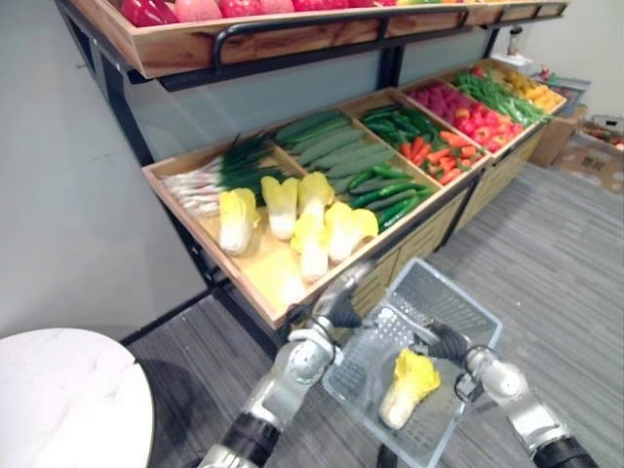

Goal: Pick vegetable in the basket

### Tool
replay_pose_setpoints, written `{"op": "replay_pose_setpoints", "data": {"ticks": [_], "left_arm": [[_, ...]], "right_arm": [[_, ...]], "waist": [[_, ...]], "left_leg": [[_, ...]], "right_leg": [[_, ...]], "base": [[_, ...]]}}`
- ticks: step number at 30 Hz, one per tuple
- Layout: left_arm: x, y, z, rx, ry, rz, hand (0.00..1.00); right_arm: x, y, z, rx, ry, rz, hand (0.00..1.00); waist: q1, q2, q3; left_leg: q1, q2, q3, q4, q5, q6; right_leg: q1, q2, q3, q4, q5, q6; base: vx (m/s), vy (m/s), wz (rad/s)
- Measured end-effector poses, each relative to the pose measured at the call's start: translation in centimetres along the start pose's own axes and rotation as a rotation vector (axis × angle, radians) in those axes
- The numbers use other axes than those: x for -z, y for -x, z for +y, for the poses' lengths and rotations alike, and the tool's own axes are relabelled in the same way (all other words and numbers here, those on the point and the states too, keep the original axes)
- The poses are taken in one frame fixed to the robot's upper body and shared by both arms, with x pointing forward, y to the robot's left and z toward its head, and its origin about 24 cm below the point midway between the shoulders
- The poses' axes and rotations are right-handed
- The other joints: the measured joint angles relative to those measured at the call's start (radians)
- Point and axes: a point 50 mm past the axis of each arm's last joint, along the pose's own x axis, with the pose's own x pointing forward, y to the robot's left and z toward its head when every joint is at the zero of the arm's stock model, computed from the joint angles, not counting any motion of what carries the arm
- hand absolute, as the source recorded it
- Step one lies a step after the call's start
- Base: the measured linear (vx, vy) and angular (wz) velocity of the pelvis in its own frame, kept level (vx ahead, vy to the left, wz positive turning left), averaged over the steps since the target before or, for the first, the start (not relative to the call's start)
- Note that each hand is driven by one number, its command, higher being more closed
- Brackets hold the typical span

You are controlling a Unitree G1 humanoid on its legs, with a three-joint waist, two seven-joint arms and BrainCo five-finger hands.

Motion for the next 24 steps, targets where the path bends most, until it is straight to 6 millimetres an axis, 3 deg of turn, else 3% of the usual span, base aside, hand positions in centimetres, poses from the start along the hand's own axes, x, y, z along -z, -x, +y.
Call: {"op": "replay_pose_setpoints", "data": {"ticks": [1, 4, 7, 10, 13, 16, 19, 22, 24], "left_arm": [[0.0, 1.0, 1.5, -0.084, 0.048, 0.007, 0.0], [0.6, 3.7, 3.2, -0.186, 0.118, 0.054, 0.0], [1.5, 6.1, 4.0, -0.244, 0.137, 0.113, 0.0], [2.0, 8.3, 4.8, -0.314, 0.131, 0.172, 0.0], [2.9, 10.5, 5.7, -0.434, 0.133, 0.264, 0.0], [6.4, 13.7, 6.0, -0.547, 0.119, 0.466, 0.0], [9.5, 16.8, 5.5, -0.634, 0.125, 0.674, 0.0], [13.2, 23.0, 3.6, -0.726, 0.149, 1.041, 0.0], [13.9, 24.9, 2.7, -0.75, 0.167, 1.156, 0.0]], "right_arm": [[1.0, 0.3, 0.1, 0.032, -0.024, 0.036, 1.0], [4.1, 1.6, 1.0, 0.076, -0.039, 0.171, 1.0], [6.0, 2.6, 1.6, 0.134, -0.076, 0.254, 1.0], [8.0, 3.7, 2.5, 0.201, -0.157, 0.351, 1.0], [9.7, 4.7, 4.7, 0.188, -0.222, 0.444, 1.0], [11.3, 6.2, 6.3, 0.238, -0.304, 0.548, 1.0], [12.3, 7.3, 6.6, 0.288, -0.334, 0.604, 1.0], [12.8, 8.4, 7.4, 0.337, -0.369, 0.648, 1.0], [12.8, 8.5, 7.8, 0.34, -0.382, 0.658, 1.0]], "waist": [[0.0, 0.001, -0.009], [0.002, 0.006, -0.032], [0.006, 0.012, -0.042], [0.029, 0.012, -0.043], [0.038, 0.017, -0.046], [0.047, 0.025, -0.049], [0.048, 0.03, -0.051], [0.054, 0.03, -0.056], [0.055, 0.027, -0.058]], "left_leg": [[0.0, 0.0, -0.003, 0.0, 0.0, 0.0], [0.003, 0.001, -0.019, 0.0, -0.002, 0.0], [0.001, 0.001, -0.031, 0.0, -0.002, 0.0], [0.0, 0.0, -0.049, 0.0, -0.002, 0.001], [-0.014, -0.003, -0.066, -0.001, -0.003, 0.002], [-0.021, -0.016, -0.098, 0.0, -0.005, 0.007], [-0.021, -0.025, -0.118, 0.0, -0.006, 0.01], [-0.018, -0.037, -0.135, -0.001, -0.011, 0.017], [-0.017, -0.04, -0.136, -0.001, -0.012, 0.019]], "right_leg": [[0.002, -0.001, -0.003, 0.0, 0.0, 0.0], [0.016, -0.002, -0.017, 0.0, -0.01, 0.005], [0.023, -0.005, -0.032, 0.0, -0.018, 0.0], [0.032, -0.008, -0.045, 0.0, -0.02, 0.0], [0.032, -0.013, -0.062, 0.0, -0.022, 0.002], [0.042, -0.023, -0.086, 0.0, -0.024, 0.005], [0.062, -0.033, -0.107, -0.001, -0.031, 0.014], [0.08, -0.043, -0.126, -0.001, -0.036, 0.02], [0.084, -0.046, -0.129, -0.001, -0.037, 0.022]], "base": [[-0.03, 0.029, 0.04], [-0.02, 0.026, 0.15], [-0.03, 0.035, 0.16], [-0.04, 0.03, 0.16], [-0.05, 0.032, 0.18], [-0.03, 0.041, 0.2], [-0.02, 0.043, 0.25], [-0.02, 0.047, 0.18], [-0.02, 0.045, 0.1]]}}
